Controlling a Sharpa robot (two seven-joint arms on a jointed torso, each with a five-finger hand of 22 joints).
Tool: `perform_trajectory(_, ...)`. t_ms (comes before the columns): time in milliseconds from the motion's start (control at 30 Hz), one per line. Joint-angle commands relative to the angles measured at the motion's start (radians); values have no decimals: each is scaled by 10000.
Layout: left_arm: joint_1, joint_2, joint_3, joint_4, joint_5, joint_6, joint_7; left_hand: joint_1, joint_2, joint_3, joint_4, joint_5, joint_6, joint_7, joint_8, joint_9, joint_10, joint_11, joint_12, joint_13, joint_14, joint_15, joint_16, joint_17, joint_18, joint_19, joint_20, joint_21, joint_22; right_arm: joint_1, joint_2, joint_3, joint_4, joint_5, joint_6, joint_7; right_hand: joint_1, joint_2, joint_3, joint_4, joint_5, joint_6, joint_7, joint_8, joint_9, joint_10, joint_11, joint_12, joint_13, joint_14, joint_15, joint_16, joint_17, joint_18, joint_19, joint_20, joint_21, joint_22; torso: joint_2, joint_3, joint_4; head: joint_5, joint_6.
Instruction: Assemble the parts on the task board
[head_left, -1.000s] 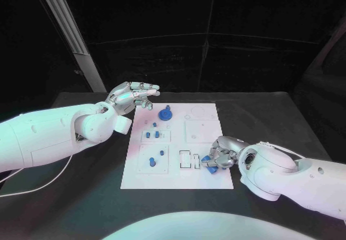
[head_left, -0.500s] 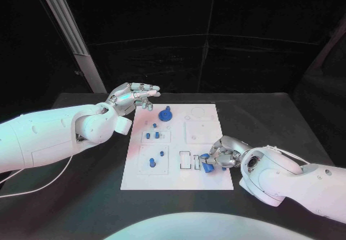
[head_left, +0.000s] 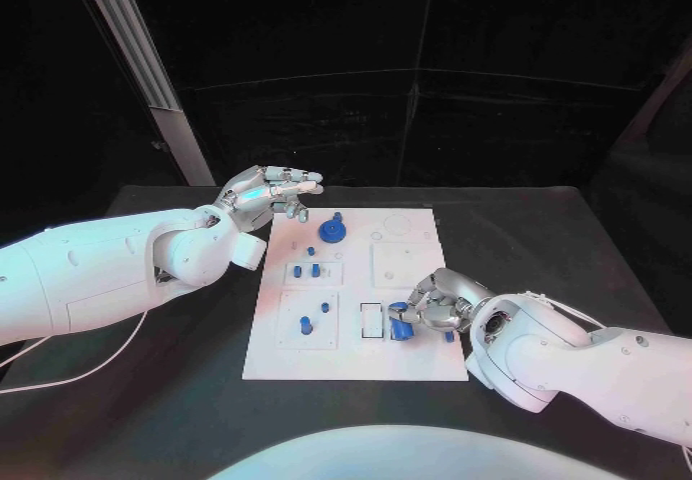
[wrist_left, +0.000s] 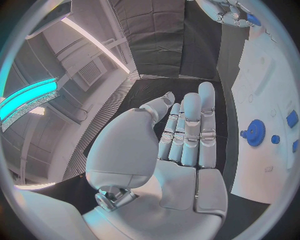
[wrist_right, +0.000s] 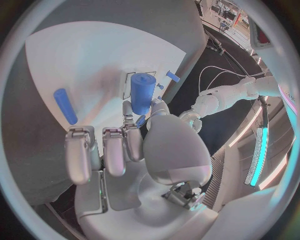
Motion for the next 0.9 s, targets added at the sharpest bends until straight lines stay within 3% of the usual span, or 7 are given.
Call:
perform_trajectory(33, 16, 20, 7, 3, 22, 169, -8, 19, 76, -39, -5, 37, -69, -31, 66, -16, -60, -13, 50, -16, -60, 3, -18, -15, 66, -2, 35, -47, -16, 17, 188, 7, -117, 225, -123, 102, -80, 46, 7, 60, -36, 222, -148, 32, 1, 39, -55, -2, 728, 901, -62, 10, 1899, -73, 1055, -41, 27, 2634, 3, -1, 9, 7, 0)
perform_trajectory(400, 19, 53, 8, 6, 21, 177, -21, 19, 76, -39, -5, 37, -69, -31, 66, -16, -60, -13, 50, -16, -60, 3, -18, -15, 66, -2, 35, -47, -16, 22, 850, 11, -644, 359, 165, -40, -158, 47, -48, 111, -184, 219, -145, 23, 41, 33, -57, -24, 722, 903, -69, 13, 1906, -73, 1055, -49, 27, 2634, 8, -5, 1, 61, -6)
perform_trajectory(633, 21, 66, 8, 10, 21, 185, -24, 39, 90, -43, -19, 38, -77, -31, 70, -15, -74, -12, 62, -17, -73, 3, -15, -26, 67, -5, 36, -61, -25, 25, 1062, 11, -865, 427, 371, -132, -536, 77, -310, 151, -1223, 184, -136, 5, 174, 9, -43, -86, 709, 901, -57, 6, 1900, -73, 1055, -42, 27, 2634, 6, -9, -4, 86, -26)
perform_trajectory(700, 21, 69, 9, 8, 21, 184, -26, 39, 90, -43, -19, 38, -77, -31, 70, -15, -74, -12, 62, -17, -73, 3, -15, -26, 67, -5, 36, -61, -25, 25, 1107, 11, -905, 432, 463, -158, -794, 45, -488, 148, -1860, 141, -125, -10, 220, -28, -32, -141, 669, 899, -48, -1, 1890, -73, 1055, -35, 27, 2634, 3, -5, -4, 92, -27)
perform_trajectory(767, 21, 70, 9, 6, 21, 183, -27, 39, 90, -43, -19, 38, -77, -31, 70, -15, -74, -12, 62, -17, -73, 3, -15, -26, 67, -5, 36, -61, -25, 26, 1160, 11, -941, 434, 579, -179, -1301, 26, -776, 60, -3164, 40, -106, -49, 272, -107, 0, -247, 583, 888, -34, -28, 1850, -73, 1055, -23, 27, 2634, -3, -1, -2, 100, -22)
perform_trajectory(800, 21, 69, 9, 5, 21, 182, -27, 39, 90, -43, -19, 38, -77, -31, 70, -15, -74, -12, 62, -17, -73, 3, -15, -26, 67, -5, 36, -61, -25, 26, 1181, 12, -952, 432, 635, -185, -1529, -30, -897, 103, -3727, -8, -88, -66, 293, -139, 8, -289, 550, 885, -20, -36, 1839, -73, 1055, -13, 27, 2634, -7, 3, -2, 105, -22)
perform_trajectory(900, 22, 66, 9, 4, 21, 179, -28, 39, 90, -43, -19, 38, -77, -31, 70, -15, -74, -12, 62, -17, -73, 3, -15, -26, 67, -5, 36, -61, -25, 27, 1224, 12, -970, 407, 764, -197, -2101, -350, -901, 213, -4758, -136, -37, -105, 370, -243, 62, -425, 446, 875, 22, -66, 1798, -73, 1055, 30, 27, 2634, -4, 4, -5, 114, -21)
